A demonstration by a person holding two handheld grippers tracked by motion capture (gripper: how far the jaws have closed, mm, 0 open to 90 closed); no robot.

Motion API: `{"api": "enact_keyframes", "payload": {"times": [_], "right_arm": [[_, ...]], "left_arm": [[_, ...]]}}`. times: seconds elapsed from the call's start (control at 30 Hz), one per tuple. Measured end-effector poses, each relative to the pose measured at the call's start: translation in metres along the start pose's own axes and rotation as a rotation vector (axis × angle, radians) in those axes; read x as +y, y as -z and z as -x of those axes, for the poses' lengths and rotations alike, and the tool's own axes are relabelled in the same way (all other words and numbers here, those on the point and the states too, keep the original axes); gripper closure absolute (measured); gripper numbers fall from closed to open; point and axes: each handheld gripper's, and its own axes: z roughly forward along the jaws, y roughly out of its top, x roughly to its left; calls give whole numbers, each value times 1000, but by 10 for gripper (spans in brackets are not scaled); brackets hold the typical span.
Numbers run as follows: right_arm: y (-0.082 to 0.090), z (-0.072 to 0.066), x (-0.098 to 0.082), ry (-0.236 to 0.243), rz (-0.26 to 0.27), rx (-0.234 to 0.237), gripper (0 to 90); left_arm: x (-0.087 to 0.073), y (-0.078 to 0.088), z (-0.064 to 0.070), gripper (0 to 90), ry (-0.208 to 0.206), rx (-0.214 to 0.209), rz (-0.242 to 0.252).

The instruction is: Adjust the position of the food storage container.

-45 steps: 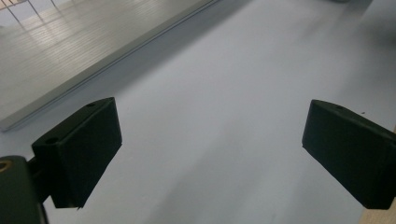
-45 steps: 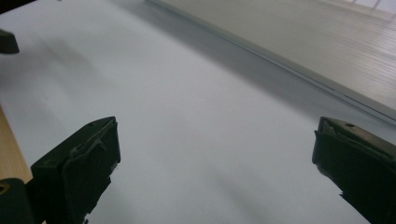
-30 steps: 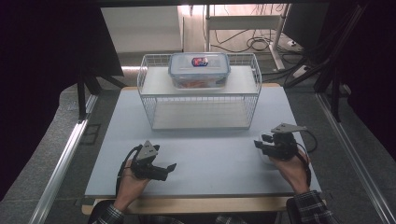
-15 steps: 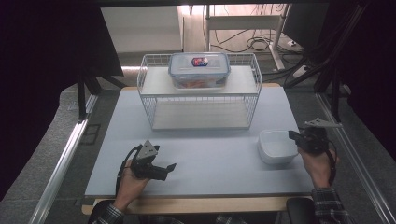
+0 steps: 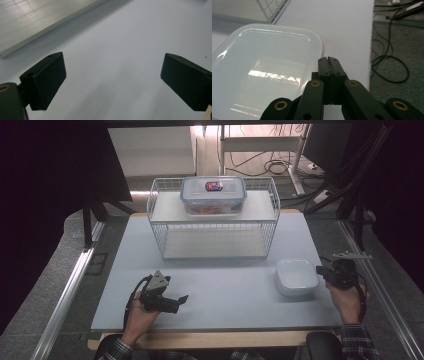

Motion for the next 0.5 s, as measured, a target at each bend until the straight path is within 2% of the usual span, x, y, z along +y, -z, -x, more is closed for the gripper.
{"api": "enact_keyframes", "payload": {"times": [0.07, 0.1, 0.27, 0.4, 0.5], "right_arm": [[-2, -3, 0, 7, -9, 12, 894], [-4, -8, 0, 16, -16, 38, 893], [-8, -19, 2, 37, -20, 72, 891], [-13, -31, 3, 28, -34, 121, 892], [-15, -41, 4, 49, -46, 150, 894]], "left_arm": [[0, 0, 0, 58, -2, 1, -2], [0, 0, 1, 59, -3, 1, -4], [0, -1, 0, 60, 3, -2, -8], [0, -1, 0, 60, 3, -2, -9], [0, -1, 1, 60, 1, -2, -11]]}}
